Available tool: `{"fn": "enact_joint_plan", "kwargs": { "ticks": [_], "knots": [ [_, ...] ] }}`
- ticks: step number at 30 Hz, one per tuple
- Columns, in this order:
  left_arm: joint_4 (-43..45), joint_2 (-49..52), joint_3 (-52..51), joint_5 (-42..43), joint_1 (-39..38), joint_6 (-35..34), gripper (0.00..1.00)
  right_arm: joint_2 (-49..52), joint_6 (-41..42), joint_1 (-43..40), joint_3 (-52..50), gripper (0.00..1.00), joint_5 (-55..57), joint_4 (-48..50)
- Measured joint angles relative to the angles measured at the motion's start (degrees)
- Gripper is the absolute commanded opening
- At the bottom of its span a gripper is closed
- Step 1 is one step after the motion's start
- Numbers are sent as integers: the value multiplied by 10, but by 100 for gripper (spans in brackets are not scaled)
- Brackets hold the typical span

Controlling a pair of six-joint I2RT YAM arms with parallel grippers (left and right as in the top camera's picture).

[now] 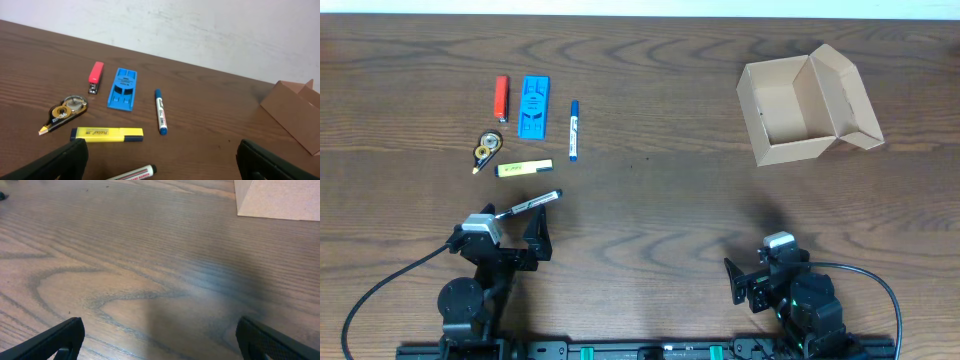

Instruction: Pack container

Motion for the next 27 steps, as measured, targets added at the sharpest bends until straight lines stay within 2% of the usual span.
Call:
{"fn": "enact_joint_plan", "kwargs": {
  "ticks": [15, 22, 25, 27],
  "knots": [
    [0, 0, 0, 0, 0, 0, 95, 0, 20, 0, 0, 99, 2, 14],
    [0, 0, 0, 0, 0, 0, 95, 0, 259, 0, -1, 99, 43, 22],
    [0, 0, 0, 0, 0, 0, 96, 0, 319, 0, -2, 99, 50, 31],
    [0, 0, 0, 0, 0, 0, 96, 0, 348, 0, -4, 99, 53, 71]
  ]
}}
